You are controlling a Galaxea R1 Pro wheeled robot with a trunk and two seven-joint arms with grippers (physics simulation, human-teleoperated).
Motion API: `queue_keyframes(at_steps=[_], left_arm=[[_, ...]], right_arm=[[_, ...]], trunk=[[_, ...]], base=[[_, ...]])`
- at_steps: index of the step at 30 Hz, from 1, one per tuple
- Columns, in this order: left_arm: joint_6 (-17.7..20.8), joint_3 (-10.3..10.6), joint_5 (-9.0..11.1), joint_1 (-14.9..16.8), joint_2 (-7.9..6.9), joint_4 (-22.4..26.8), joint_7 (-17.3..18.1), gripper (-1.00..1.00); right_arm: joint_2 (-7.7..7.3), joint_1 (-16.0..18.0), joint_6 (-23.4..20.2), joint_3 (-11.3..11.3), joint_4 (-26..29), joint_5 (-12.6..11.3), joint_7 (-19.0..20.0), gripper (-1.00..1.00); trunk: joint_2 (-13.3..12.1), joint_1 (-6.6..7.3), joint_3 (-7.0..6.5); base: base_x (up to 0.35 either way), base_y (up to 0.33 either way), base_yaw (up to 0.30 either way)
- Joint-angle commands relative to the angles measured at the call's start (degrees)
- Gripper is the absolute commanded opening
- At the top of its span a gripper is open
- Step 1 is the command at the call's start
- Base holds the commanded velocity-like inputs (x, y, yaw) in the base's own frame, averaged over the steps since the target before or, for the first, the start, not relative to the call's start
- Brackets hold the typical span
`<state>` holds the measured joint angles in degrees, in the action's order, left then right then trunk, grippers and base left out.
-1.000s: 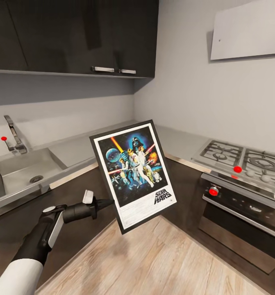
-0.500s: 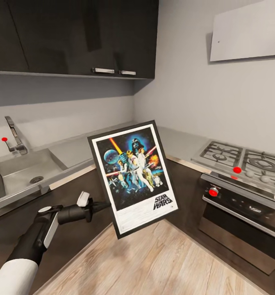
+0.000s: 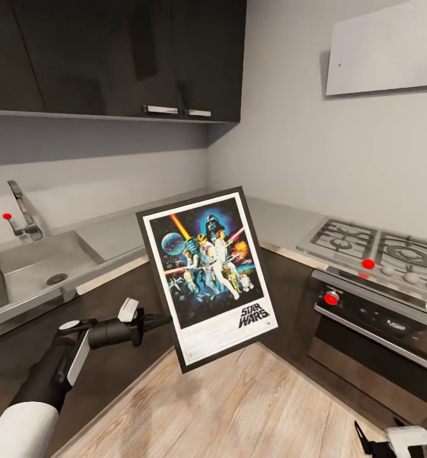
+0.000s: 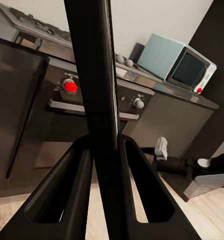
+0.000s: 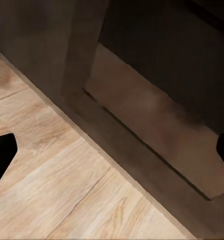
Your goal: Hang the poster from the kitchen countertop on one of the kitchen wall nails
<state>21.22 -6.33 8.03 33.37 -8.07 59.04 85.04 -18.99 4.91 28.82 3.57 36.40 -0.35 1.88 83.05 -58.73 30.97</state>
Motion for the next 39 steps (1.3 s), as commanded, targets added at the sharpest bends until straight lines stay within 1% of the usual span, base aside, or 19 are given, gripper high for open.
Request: queue_keyframes(at_steps=[1,3,4,7,8,10,11,12,13,18,19,21,23,24,25,26,27,33,39], left_arm=[[0.4,0.0,0.1,0.0,-0.01,0.0,0.1,-1.0],[0.4,0.0,0.0,0.0,-0.04,0.0,0.2,-1.0],[0.4,0.0,0.0,0.0,-0.16,0.0,0.2,-1.0],[0.5,0.0,0.0,0.0,-0.3,0.0,0.2,-1.0],[0.5,0.0,0.0,0.0,-0.36,0.2,0.2,-1.0],[0.5,0.1,0.0,0.0,-0.39,0.3,0.2,-1.0],[0.5,0.2,0.0,0.0,-0.42,0.4,0.2,-1.0],[0.6,0.3,0.0,0.0,-0.44,0.4,0.2,-1.0],[0.6,0.3,0.0,0.0,-0.49,0.3,0.2,-1.0],[0.7,0.4,0.0,0.0,-0.92,0.3,0.3,-1.0],[0.7,0.5,0.0,0.0,-0.97,0.3,0.3,-1.0],[0.8,0.6,0.0,0.0,-1.08,0.5,0.7,-1.0],[0.9,1.0,0.1,0.0,-1.12,0.7,0.9,-1.0],[0.9,1.1,0.1,0.0,-1.13,0.7,0.9,-1.0],[1.0,1.4,0.1,0.0,-1.14,0.7,1.0,-1.0],[1.0,1.6,0.1,0.0,-1.14,0.8,1.1,-1.0],[1.8,2.3,0.1,0.0,-1.13,1.0,1.7,-1.0],[5.8,3.5,0.1,0.0,-1.07,1.8,3.5,-1.0],[6.4,3.7,0.1,0.0,-1.02,1.9,3.8,-1.0]], right_arm=[[-0.42,0.0,-1.0,0.2,1.2,0.0,1.2,1.0],[-1.41,0.1,-5.6,0.8,5.2,0.0,5.6,1.0],[-2.06,0.2,-9.5,1.8,8.4,0.1,9.4,1.0],[-3.09,0.6,-15.8,3.9,13.1,0.1,15.1,1.0],[-3.83,1.3,-20.1,5.8,16.2,0.1,19.4,1.0],[-4.78,2.1,-24.6,7.7,18.9,0.1,24.3,1.0],[-6.42,3.9,-31.0,10.0,21.6,0.1,33.3,1.0],[-6.93,4.8,-32.8,10.5,22.2,0.2,36.4,1.0],[-7.87,6.7,-35.5,11.2,22.8,0.3,42.2,1.0],[-9.22,10.5,-39.1,12.2,23.0,0.6,53.1,1.0],[-9.34,10.9,-39.4,12.2,23.0,0.7,54.0,1.0],[-10.78,13.4,-40.0,12.4,22.4,0.8,58.4,1.0],[-13.14,16.7,-40.4,12.4,18.8,0.8,65.8,1.0],[-13.67,17.8,-40.5,12.4,17.3,0.8,68.1,1.0],[-14.44,20.2,-40.4,12.4,14.2,0.9,73.2,1.0],[-14.72,21.1,-40.4,12.4,12.9,0.9,75.3,1.0],[-15.25,23.2,-40.3,12.4,10.0,0.9,79.9,1.0],[-15.74,25.3,-40.4,11.9,7.5,0.9,85.0,1.0],[-15.8,25.7,-40.4,11.7,7.2,0.8,87.0,1.0]], trunk=[[0.0,0.0,0.06],[0.0,0.0,0.06],[0.0,0.0,0.06],[0.0,0.0,0.06],[0.0,0.0,0.06],[0.0,0.0,0.06],[0.0,0.0,0.06],[0.0,0.0,0.06],[0.0,0.0,0.06],[0.0,0.0,0.06],[0.0,0.0,0.06],[0.0,0.0,0.06],[0.0,0.0,0.06],[0.0,0.0,0.06],[0.0,0.0,0.06],[0.0,0.0,0.06],[0.0,0.0,0.06],[0.0,0.0,0.06],[0.0,0.0,0.06]], base=[[0.0,0.0,0.0],[0.0,0.0,0.0],[0.0,0.0,0.0],[0.0,0.0,0.0],[0.0,0.0,0.0],[0.0,0.0,0.0],[0.0,0.0,0.0],[0.0,0.0,0.0],[0.0,0.0,0.0],[0.0,0.0,0.0],[0.0,0.0,0.0],[0.0,0.0,0.0],[0.0,0.0,0.0],[0.0,0.0,0.0],[0.0,0.0,0.0],[0.0,0.0,0.0],[0.0,0.0,0.0],[0.0,0.0,0.0],[0.0,0.0,0.0]])
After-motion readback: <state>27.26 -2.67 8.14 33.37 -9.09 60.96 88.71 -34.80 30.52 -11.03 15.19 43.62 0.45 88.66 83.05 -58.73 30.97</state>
